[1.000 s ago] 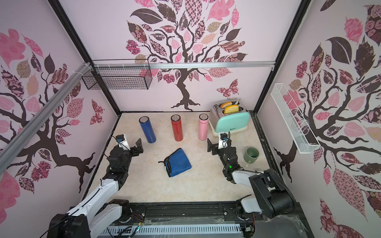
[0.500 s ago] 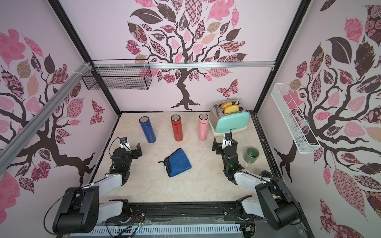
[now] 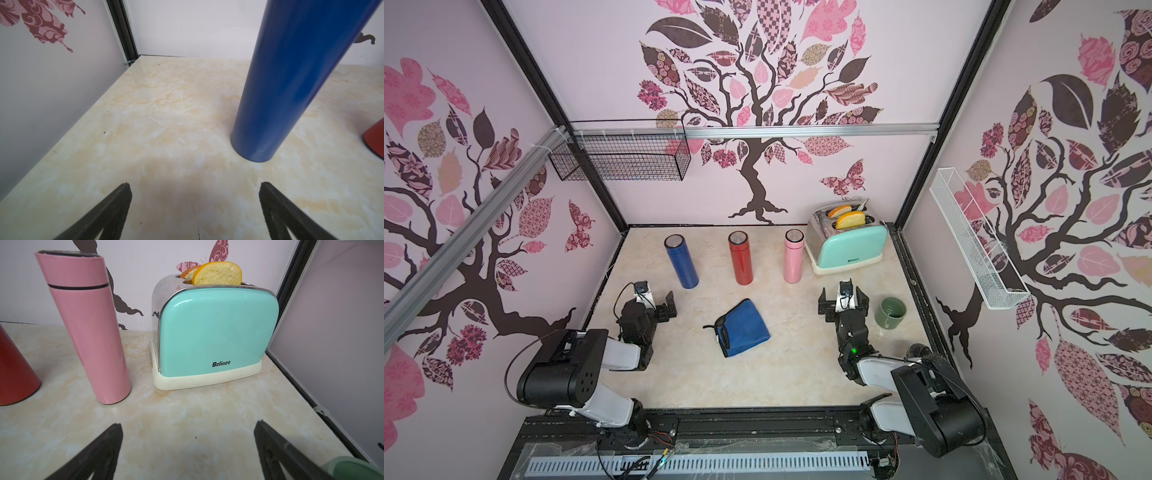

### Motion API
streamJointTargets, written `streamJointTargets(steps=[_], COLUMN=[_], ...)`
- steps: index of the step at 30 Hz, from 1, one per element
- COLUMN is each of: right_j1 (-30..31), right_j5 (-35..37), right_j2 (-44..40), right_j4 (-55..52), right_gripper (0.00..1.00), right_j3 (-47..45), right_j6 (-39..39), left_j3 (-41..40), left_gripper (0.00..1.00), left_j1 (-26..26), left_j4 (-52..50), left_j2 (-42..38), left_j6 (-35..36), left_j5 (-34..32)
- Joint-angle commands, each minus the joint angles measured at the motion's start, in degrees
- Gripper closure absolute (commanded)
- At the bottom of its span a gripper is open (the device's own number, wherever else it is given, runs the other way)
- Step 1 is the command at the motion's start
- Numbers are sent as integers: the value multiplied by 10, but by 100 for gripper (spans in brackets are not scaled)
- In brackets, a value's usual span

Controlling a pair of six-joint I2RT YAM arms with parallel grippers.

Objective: Wipe the surface of the thermos
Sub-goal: Reset both arms

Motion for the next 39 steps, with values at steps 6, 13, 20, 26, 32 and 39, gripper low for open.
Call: streamJointTargets(steps=[6, 13, 20, 26, 32, 39], right_j1=[-11, -23, -57, -115, -118, -118], right_j5=[31, 38, 15, -38, -54, -55], right_j2=[-23, 43, 125, 173, 153, 146], right_j4=[-20, 53, 160, 199, 99, 81], right_gripper=[0, 0, 1, 0, 1, 1], right_j3=[22, 2, -16, -14, 22, 25], right_j6=[-13, -32, -8, 43, 45, 47], left_j3=[10, -14, 22, 20, 25, 47], left_gripper=[2, 2, 2, 2, 2, 2], left_j1=[3, 2, -9, -13, -13, -15], left_j4=[15, 55, -11, -9, -16, -55], left_j2=[-7, -9, -8, -8, -7, -5], left_j6=[-8, -19, -21, -14, -14, -13], left_j5=[-10, -52, -92, -82, -83, -90])
